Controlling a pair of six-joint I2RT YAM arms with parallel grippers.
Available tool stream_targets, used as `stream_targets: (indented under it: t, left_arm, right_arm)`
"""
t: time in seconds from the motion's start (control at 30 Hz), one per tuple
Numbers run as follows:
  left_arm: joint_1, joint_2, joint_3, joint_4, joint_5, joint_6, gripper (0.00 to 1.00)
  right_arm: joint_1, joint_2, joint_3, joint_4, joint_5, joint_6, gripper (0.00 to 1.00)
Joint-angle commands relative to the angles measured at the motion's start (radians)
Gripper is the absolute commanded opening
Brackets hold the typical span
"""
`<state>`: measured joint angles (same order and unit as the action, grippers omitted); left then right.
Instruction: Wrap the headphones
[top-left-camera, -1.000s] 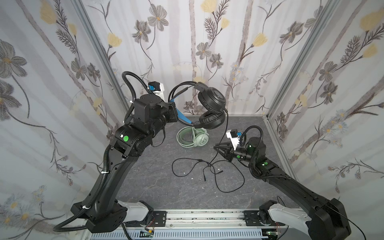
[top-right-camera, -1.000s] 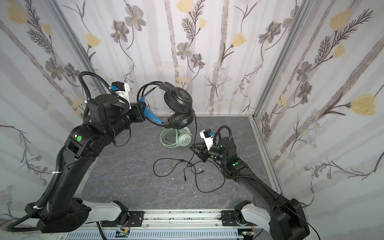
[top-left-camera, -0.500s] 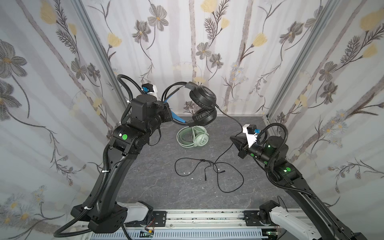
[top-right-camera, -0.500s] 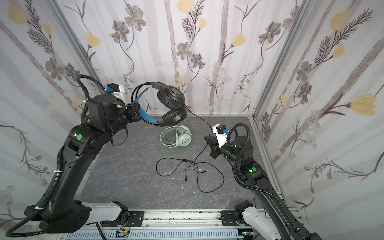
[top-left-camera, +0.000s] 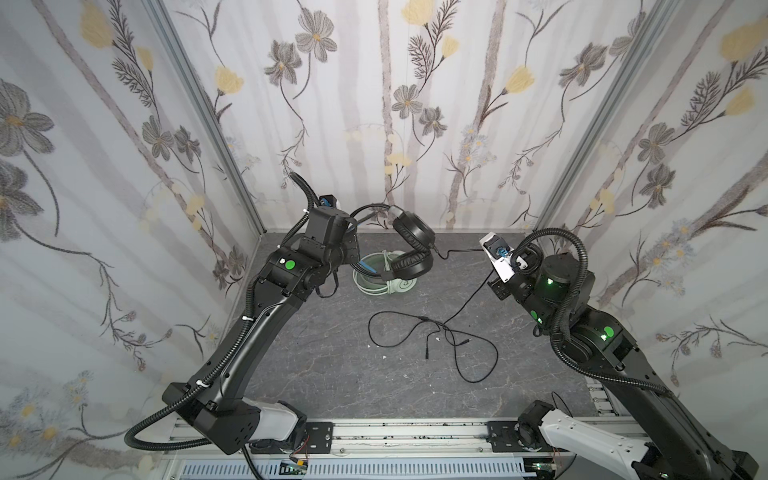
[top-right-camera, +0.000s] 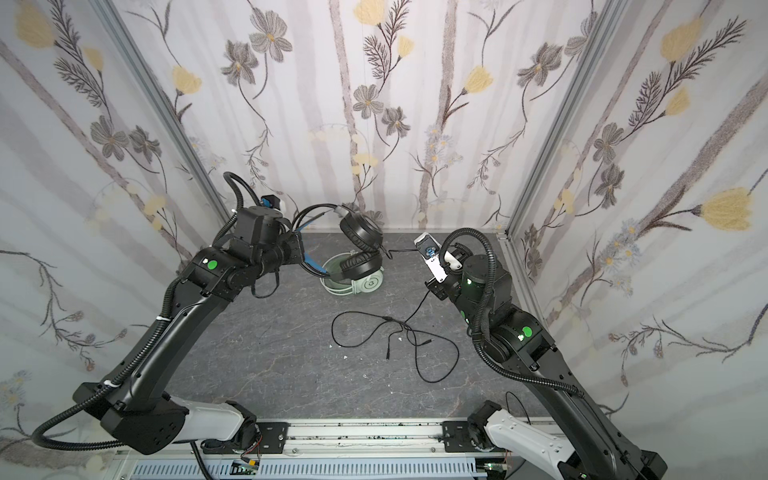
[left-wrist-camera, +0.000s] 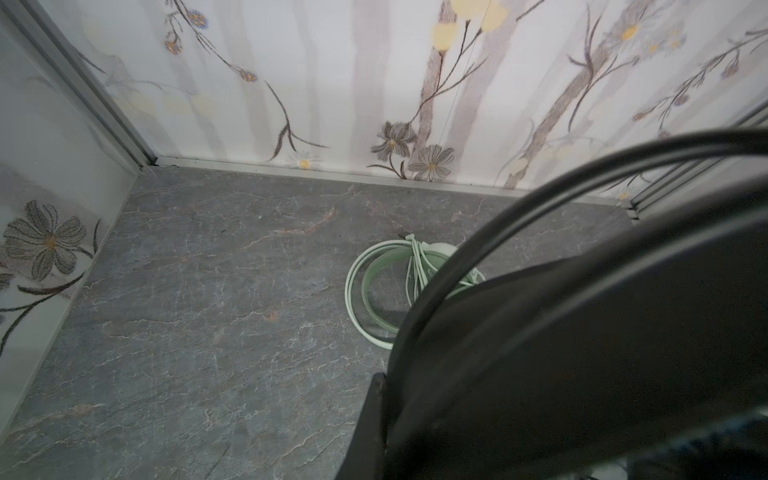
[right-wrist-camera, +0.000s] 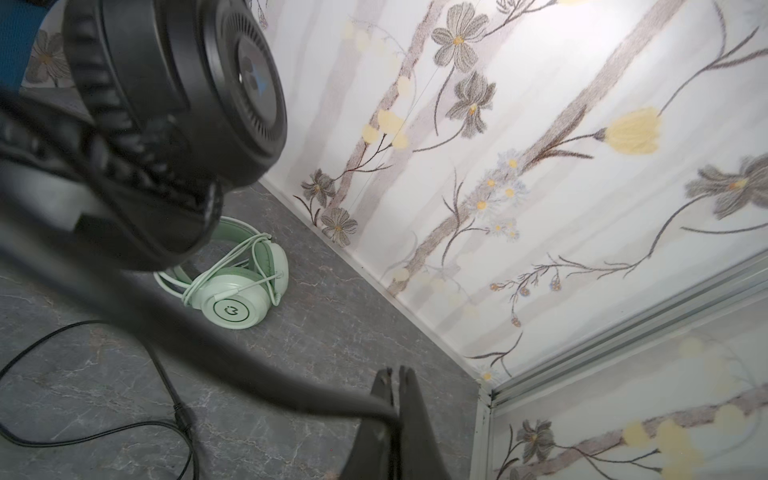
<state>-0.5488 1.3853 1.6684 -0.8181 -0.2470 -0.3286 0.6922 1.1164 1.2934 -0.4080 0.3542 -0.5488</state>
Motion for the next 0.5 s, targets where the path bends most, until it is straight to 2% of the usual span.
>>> stream_targets:
  t: [0.0,0.1,0.27,0.47]
  left_arm:
    - [-0.024,0.016,-0.027,0.018,-0.03,0.05,0.0]
    - [-0.063,0.033,-0.059,0.023,-0.009,0.115,0.0]
    - [-0.152,0.05,-0.114,0.07,0.079,0.246,0.0]
    - [-0.222,0.051,-0.174,0.13,0.201,0.302,0.0]
  right_arm:
    - [0.073,0.037,0.043,-0.017,0.141,-0.156,0.0]
    - [0.129,0.062,0.065,-0.015,0.16,-0.201,0.0]
    - [0.181,0.121,0.113,-0.047,0.087,-0.171,0.0]
    - [0.209,0.173,0.096,-0.059,0.061,-0.144,0.0]
